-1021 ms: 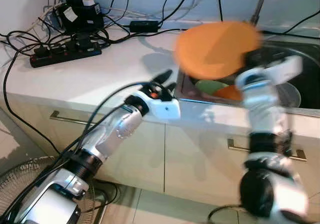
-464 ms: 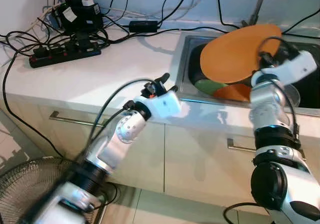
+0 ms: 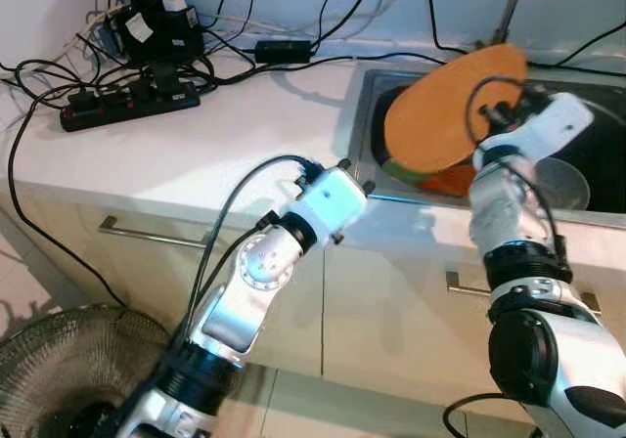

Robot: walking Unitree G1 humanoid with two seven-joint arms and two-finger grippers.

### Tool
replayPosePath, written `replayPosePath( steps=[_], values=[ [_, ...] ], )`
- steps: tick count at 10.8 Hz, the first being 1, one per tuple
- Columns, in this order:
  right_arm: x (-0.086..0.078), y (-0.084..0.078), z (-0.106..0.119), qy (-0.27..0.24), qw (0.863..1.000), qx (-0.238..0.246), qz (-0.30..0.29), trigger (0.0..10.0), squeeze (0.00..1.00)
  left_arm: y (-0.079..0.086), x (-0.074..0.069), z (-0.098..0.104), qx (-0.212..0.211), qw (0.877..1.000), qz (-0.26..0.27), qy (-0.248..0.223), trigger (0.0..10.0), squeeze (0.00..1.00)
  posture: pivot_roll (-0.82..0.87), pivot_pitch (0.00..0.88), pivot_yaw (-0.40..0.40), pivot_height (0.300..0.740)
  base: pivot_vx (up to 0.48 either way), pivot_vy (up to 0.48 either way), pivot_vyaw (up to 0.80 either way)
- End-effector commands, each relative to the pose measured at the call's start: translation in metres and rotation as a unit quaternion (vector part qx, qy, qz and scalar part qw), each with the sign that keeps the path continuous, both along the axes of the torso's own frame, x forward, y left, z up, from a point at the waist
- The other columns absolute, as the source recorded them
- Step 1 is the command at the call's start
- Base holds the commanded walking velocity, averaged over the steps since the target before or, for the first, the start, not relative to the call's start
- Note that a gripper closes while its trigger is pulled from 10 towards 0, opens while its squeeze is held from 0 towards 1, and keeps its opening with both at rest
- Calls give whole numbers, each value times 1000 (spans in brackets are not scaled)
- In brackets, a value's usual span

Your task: Kitchen organization

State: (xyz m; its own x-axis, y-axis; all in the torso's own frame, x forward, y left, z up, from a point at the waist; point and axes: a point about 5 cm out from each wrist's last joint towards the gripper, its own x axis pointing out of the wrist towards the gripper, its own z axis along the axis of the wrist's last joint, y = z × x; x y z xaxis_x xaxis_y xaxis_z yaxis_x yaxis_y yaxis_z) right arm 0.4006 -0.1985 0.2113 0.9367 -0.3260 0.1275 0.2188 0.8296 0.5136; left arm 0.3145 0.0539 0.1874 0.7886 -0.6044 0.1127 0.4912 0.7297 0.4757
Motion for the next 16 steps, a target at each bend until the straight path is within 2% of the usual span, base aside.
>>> replayPosePath(
  steps=[1, 2, 4, 10, 11, 12, 13, 14, 16],
  values=[
    [3, 5, 15, -30, 999, -25, 11, 10000, 0, 13, 5, 3, -33, 999, 42, 10, 10000, 0, 221, 50, 15, 740, 0, 0, 0],
    [4, 6, 9, -18, 999, -32, 15, 10000, 0, 18, 7, 7, -65, 996, 58, 20, 10000, 0, 224, 55, 16, 740, 0, 0, 0],
    [4, 11, 5, -12, 998, -53, 23, 10000, 0, 17, 7, 9, -100, 992, 58, 53, 10000, 0, 225, 66, 20, 740, 0, 0, 0],
    [3, 26, -17, 16, 996, -62, 56, 10000, 0, 17, -8, 1, -95, 990, 65, 87, 10000, 0, 256, 113, 23, 740, 0, 0, 0],
    [2, 29, -19, 16, 996, -60, 62, 10000, 937, 17, -9, 0, -94, 989, 65, 89, 10000, 0, 257, 122, 25, 740, 0, 0, 0],
    [2, 31, -21, 19, 996, -59, 66, 10000, 816, 17, -10, -1, -91, 989, 66, 93, 10000, 0, 257, 131, 27, 740, 0, 0, 0],
    [2, 32, -22, 19, 996, -58, 69, 10000, 365, 17, -11, -1, -91, 989, 66, 94, 10000, 0, 255, 135, 27, 740, 0, 0, 0],
    [0, 33, -27, 24, 996, -55, 73, 10000, 0, 16, -14, -3, -88, 989, 65, 101, 10000, 0, 256, 141, 29, 740, 0, 0, 0],
    [0, 34, -28, 23, 995, -51, 77, 10000, 0, 17, -13, -2, -88, 989, 68, 102, 10000, 0, 253, 139, 28, 740, 0, 0, 0]
  ],
)
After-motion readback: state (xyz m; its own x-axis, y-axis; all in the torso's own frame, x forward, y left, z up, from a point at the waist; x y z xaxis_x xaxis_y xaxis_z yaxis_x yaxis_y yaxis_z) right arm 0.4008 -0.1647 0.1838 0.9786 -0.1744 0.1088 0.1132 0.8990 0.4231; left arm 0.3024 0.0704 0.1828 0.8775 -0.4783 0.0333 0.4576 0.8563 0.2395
